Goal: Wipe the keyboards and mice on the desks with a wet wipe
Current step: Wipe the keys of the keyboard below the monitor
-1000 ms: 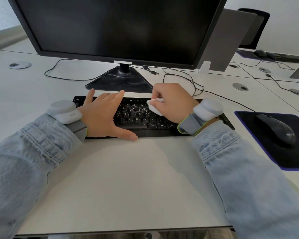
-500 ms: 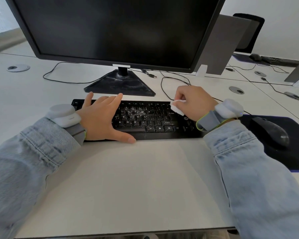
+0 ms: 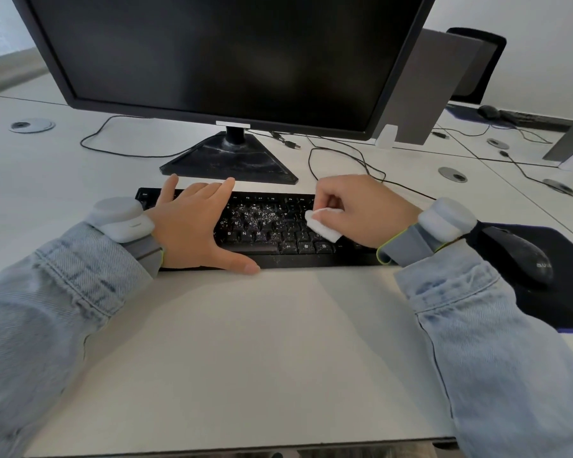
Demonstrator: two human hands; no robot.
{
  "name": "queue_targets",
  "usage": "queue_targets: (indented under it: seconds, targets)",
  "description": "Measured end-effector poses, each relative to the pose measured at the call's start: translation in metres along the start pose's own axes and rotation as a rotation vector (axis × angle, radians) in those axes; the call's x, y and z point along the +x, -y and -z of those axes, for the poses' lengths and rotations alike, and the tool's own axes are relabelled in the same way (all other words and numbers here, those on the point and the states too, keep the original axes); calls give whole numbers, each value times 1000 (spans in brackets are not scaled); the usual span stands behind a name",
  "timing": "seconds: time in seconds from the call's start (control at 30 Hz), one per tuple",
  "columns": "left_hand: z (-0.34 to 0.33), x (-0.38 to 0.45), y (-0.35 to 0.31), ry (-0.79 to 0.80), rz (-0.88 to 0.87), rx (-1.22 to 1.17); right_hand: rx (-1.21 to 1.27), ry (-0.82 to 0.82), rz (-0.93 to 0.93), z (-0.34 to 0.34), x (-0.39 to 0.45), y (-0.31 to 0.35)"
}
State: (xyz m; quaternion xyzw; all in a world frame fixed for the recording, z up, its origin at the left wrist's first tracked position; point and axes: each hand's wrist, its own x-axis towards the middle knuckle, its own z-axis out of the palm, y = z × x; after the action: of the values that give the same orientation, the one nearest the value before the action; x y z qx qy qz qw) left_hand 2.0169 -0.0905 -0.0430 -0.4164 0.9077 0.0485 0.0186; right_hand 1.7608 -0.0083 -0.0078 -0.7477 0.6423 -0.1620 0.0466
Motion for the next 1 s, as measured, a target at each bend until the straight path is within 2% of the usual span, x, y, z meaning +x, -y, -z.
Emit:
queue_targets:
  seconds: [0.07, 0.17, 0.27, 0.4, 0.47, 0.57, 0.63, 0.77, 0.87, 1.0]
  targets:
    - [0, 0, 0, 1, 2, 0, -46, 106, 34, -3, -2, 5]
    - [-1, 1, 0, 4, 2, -3, -171, 193, -29, 8, -6, -8]
    - [0, 1, 1, 1, -1, 2, -189, 171, -102, 16, -10, -17]
    - [0, 0, 0, 8, 3, -6, -35, 69, -25, 2, -7, 4]
    - [0, 1, 0, 7, 4, -4, -67, 126, -2, -3, -7, 9]
    - [-1, 1, 1, 8, 4, -1, -206, 174, -73, 5, -13, 1]
    - [-1, 2, 1, 0, -3, 7, -208, 110, -123, 8, -20, -2]
    - [-1, 0, 0, -11, -11, -5, -7, -47, -104, -17, -35, 27]
    - [-1, -1, -2, -24, -9, 2, -84, -59, -116, -28, -44, 37]
    - [-2, 0, -2, -30, -2, -10, -192, -88, -317, -19, -51, 27]
